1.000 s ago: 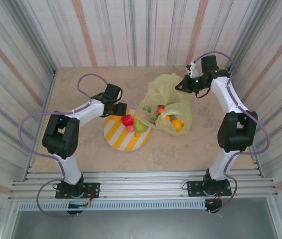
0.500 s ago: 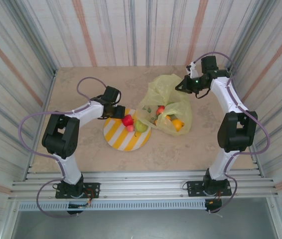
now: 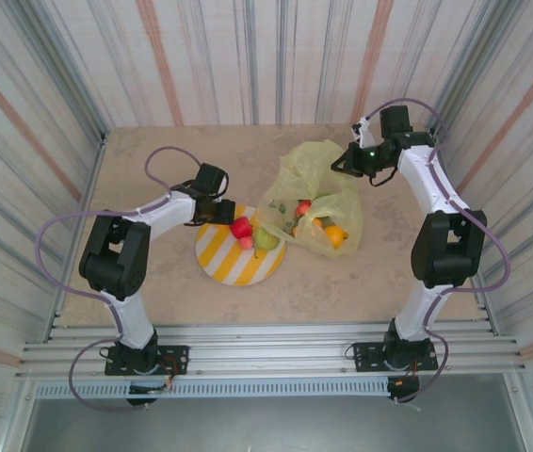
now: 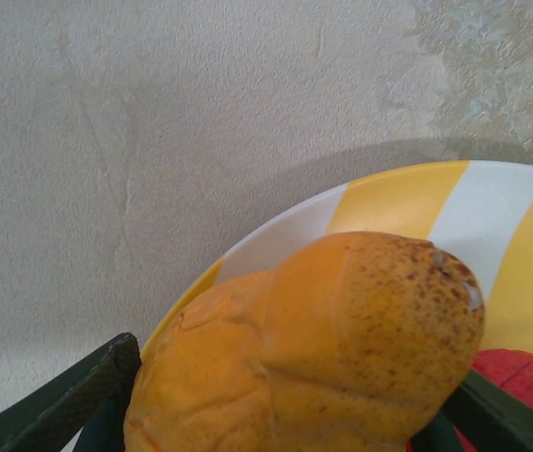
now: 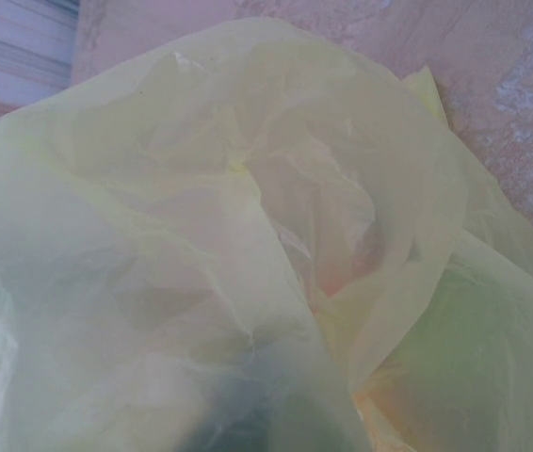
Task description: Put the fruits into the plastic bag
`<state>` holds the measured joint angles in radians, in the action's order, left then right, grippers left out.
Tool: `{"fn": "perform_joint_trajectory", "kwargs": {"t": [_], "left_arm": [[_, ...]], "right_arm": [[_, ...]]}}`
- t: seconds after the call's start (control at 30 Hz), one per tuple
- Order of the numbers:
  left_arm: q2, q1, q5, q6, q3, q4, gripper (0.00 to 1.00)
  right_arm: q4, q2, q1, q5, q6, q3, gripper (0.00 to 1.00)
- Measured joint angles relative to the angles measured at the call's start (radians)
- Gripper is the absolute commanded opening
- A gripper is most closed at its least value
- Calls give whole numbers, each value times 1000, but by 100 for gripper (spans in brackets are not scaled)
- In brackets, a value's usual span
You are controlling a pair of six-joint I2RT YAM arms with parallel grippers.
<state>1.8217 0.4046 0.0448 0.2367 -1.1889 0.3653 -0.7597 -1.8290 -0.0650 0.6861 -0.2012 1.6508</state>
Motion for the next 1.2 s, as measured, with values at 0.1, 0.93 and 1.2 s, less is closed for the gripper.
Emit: {"fn": "perform_joint_trajectory", "kwargs": {"t": [0.1,0.93,1.2], "left_arm": [[0,0,0,2,1,-2,67],[-493,221,-116,101,188,-147,63],[-299,402,-146,74,53,-200,63]], "right_arm": [[0,0,0,0,0,0,0],[0,0,0,0,0,0,0],[0,0,0,0,0,0,0]]}}
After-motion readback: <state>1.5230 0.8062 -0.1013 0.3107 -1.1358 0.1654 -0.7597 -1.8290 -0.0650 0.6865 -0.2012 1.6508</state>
